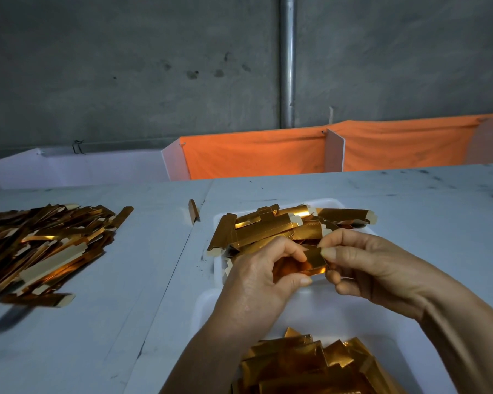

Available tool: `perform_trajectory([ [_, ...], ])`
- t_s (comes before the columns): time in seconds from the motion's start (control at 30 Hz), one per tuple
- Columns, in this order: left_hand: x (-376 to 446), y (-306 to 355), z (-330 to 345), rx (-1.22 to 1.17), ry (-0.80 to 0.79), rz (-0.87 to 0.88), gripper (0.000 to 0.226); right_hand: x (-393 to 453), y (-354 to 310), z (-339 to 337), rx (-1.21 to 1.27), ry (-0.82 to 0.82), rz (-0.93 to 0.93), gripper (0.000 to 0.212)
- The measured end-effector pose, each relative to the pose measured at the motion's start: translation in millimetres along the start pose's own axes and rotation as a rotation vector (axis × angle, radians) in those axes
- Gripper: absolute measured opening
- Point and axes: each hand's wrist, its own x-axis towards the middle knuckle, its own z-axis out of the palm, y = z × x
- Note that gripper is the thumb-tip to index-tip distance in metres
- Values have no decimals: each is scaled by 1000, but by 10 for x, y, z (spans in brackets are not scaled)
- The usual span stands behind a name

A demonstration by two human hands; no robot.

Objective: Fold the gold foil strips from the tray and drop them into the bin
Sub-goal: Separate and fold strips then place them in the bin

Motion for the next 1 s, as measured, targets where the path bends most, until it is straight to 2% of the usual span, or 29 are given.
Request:
perform_trajectory([
  [0.1, -2, -2, 18, 21, -12, 1, 28, -5, -2, -13, -63, 18, 13, 21],
  [0.23, -7, -4, 21, 30, -33, -19, 27, -5, 0, -24, -92, 36, 39, 9],
  [0.7, 11, -19, 17, -64, -25, -56, 30, 12, 0, -43, 41, 43, 55, 14],
  [0.87, -5, -24, 17, 18, -40, -14, 29, -2, 0, -14, -85, 74, 31, 13],
  [1.0, 3, -28, 14, 117, -59, 57, 35, 13, 28, 22, -288, 118, -49, 15],
])
